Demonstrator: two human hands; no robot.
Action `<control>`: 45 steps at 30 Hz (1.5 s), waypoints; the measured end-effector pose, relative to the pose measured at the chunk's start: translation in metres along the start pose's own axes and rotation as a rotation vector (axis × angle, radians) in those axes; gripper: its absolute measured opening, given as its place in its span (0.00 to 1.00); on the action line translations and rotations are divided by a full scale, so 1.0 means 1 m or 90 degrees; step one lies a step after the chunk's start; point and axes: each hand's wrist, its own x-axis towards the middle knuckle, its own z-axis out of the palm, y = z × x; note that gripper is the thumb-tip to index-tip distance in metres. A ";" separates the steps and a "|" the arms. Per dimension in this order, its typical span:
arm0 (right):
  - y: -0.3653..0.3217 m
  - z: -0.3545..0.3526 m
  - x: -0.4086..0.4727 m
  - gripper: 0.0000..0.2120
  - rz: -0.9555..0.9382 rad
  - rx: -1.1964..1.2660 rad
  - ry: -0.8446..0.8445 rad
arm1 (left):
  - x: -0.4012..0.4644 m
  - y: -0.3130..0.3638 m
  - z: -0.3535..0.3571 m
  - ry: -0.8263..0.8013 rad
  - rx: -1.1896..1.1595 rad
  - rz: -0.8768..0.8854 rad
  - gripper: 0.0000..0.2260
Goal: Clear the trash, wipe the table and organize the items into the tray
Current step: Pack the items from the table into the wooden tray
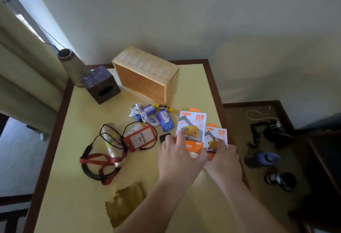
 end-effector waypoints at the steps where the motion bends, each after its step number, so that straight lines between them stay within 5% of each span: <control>1: 0.002 0.000 -0.001 0.39 0.001 0.000 0.000 | 0.007 0.003 0.012 -0.032 0.015 -0.011 0.36; 9: 0.014 -0.001 0.003 0.41 -0.009 0.024 -0.028 | 0.027 0.003 0.062 -0.107 0.142 -0.084 0.35; 16: 0.016 -0.002 0.006 0.40 -0.011 0.060 -0.056 | 0.022 -0.016 0.046 -0.168 0.111 0.001 0.34; 21: -0.003 -0.009 0.000 0.36 0.002 0.017 -0.003 | 0.001 -0.059 -0.003 -0.051 0.033 0.004 0.28; 25: -0.041 0.002 -0.013 0.27 -0.225 0.043 0.097 | -0.019 -0.114 -0.042 0.105 0.048 -0.017 0.22; 29: -0.091 0.026 -0.022 0.21 -0.443 0.077 0.010 | -0.023 -0.168 -0.069 0.243 0.037 -0.102 0.23; 36: -0.191 0.061 -0.003 0.18 -0.558 0.003 -0.124 | 0.002 -0.206 -0.090 0.110 -0.002 -0.235 0.37; 45: -0.271 0.071 0.039 0.12 -0.533 -0.346 -0.235 | 0.035 -0.216 -0.090 -0.062 -0.002 -0.282 0.27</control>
